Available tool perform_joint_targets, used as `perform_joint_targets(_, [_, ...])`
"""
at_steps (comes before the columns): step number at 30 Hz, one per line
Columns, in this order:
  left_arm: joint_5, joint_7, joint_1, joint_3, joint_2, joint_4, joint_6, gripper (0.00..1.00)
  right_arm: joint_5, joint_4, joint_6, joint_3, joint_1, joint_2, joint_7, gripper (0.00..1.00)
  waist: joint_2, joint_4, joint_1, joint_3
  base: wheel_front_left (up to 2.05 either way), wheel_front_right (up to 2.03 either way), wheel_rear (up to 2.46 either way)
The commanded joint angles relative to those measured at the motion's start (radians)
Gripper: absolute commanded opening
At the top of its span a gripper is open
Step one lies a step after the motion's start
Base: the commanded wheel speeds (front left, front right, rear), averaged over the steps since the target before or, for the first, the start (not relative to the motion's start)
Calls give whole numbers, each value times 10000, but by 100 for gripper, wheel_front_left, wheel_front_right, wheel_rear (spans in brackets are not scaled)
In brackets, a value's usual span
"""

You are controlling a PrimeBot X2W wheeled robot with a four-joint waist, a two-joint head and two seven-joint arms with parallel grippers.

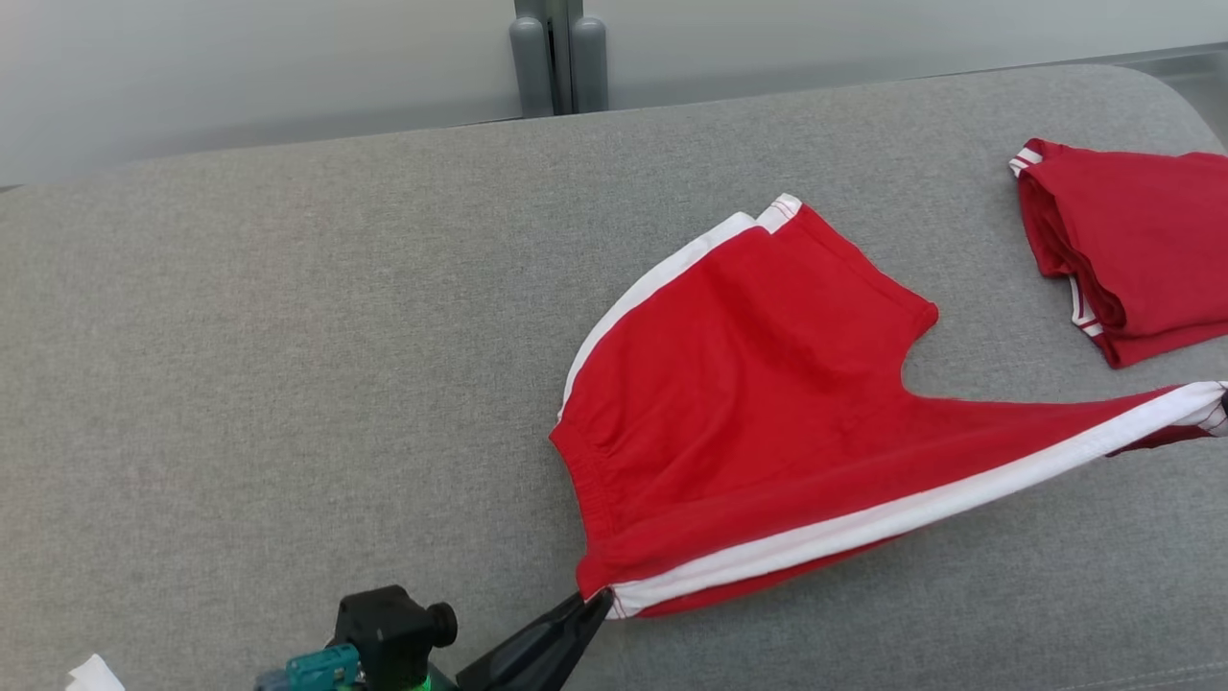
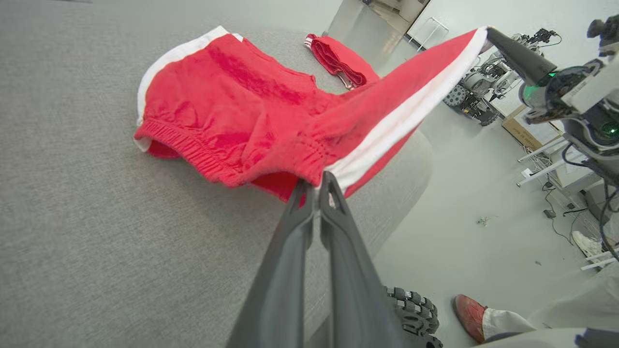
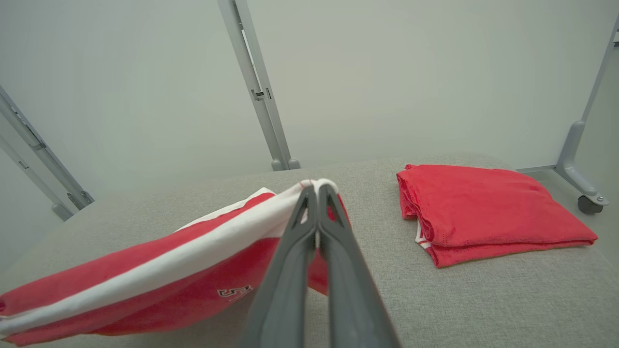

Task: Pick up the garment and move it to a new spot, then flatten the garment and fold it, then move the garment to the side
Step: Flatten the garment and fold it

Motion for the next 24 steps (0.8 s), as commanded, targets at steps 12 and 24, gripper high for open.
perform_joint_targets(12, [-3552, -33, -837, 1311, -1746, 1339, -1793, 0, -126, 2061, -15, 1104, -3556, -1204, 1220, 0, 0, 882, 1, 1105, 0, 0, 0])
perform_joint_targets(24, [-6301, 961, -2255, 2293, -3137, 3512, -2244, 0, -220, 4888, -17, 5038, -8649, -2670, 2910, 0, 0, 1713, 1, 2061, 0, 0, 0])
